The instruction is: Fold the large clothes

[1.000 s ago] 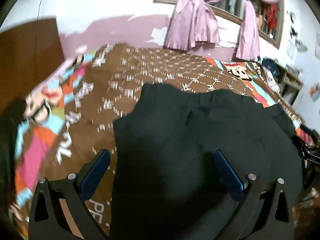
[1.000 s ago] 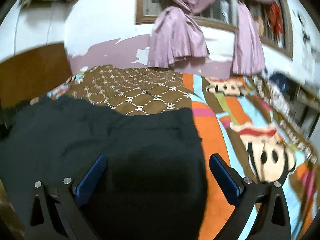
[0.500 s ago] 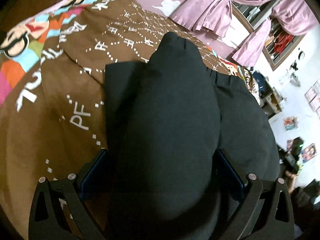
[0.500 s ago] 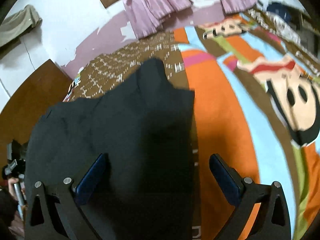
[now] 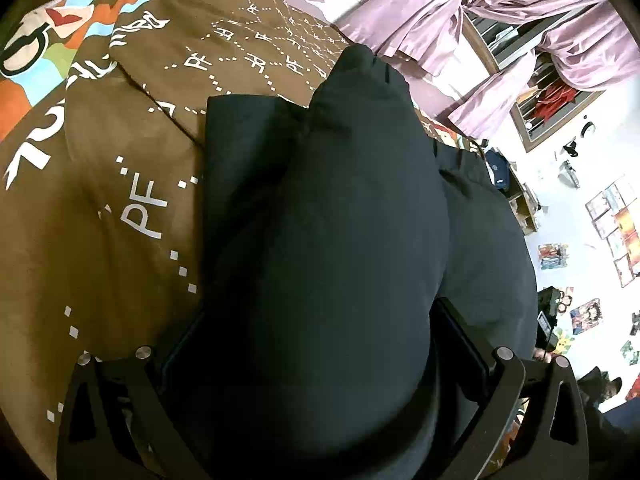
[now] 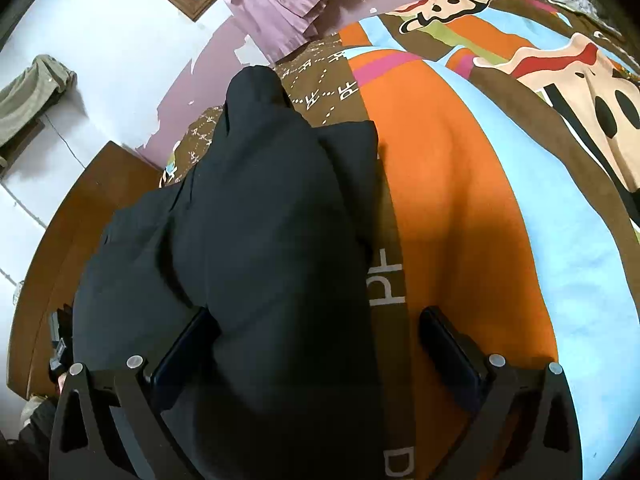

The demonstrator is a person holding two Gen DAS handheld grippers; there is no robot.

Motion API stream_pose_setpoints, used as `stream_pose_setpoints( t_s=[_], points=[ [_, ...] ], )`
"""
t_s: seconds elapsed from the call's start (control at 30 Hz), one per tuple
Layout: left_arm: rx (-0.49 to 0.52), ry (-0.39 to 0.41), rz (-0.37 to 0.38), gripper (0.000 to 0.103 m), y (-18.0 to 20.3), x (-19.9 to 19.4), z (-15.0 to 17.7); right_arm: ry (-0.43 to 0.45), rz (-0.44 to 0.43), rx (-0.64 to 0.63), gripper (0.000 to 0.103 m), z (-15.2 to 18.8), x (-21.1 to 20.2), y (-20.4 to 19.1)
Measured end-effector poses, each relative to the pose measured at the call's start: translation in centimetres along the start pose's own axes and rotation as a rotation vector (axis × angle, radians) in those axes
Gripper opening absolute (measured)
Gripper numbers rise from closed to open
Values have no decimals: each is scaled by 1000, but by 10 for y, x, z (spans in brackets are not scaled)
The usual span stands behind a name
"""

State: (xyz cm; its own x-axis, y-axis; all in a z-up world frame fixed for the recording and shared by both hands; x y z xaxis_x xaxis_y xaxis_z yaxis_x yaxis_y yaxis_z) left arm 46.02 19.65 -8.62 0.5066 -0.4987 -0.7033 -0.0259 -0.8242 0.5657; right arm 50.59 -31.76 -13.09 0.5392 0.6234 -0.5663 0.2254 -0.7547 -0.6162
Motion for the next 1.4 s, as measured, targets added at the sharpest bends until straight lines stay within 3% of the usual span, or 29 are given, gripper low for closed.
stream_pose_setpoints(
  t_s=[0.1,0.33,0.67,0.77,0.83,1.0,1.07,1.2,1.4],
  points=[
    [1,-4,11,102,1,3,-4,-30,-30,5,103,-5,5,-1],
    [-4,-13,65,102,-2,-1,-1,-140,-202,-21,103,3,9,-26],
    [4,-61,125,102,8,-8,1,-216,-123,-11,102,7,16,-32],
    [2,-54,126,102,10,-8,0,-199,-67,-54,91,10,14,-35],
    [3,-52,119,100,12,-8,1,-179,-63,-59,78,11,9,-37],
    [12,-38,113,92,20,-9,0,-131,-64,-95,33,8,-4,-50],
    [-4,-24,109,87,23,-10,0,-97,-50,-151,24,1,-6,-65],
    [-90,28,86,66,28,-15,-4,-24,-23,-240,16,-12,-25,-93],
    [-63,96,69,40,54,-22,-9,133,20,-338,15,-47,-58,-122]
  ],
)
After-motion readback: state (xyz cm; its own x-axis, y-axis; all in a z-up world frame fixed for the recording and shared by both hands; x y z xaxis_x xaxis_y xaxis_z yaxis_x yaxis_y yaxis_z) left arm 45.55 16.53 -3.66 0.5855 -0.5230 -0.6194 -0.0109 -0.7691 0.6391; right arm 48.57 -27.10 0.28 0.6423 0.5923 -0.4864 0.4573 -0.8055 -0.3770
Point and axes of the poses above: each gripper's, at about its wrist camera, not at the fingertips, and x roughly the way its jaws point, y to its right, z to its underside, the point moved 7 cm from there along x, roughly the way its jaws point, and after that the axes turned 3 degrees about -z, right-handed, at the moved point
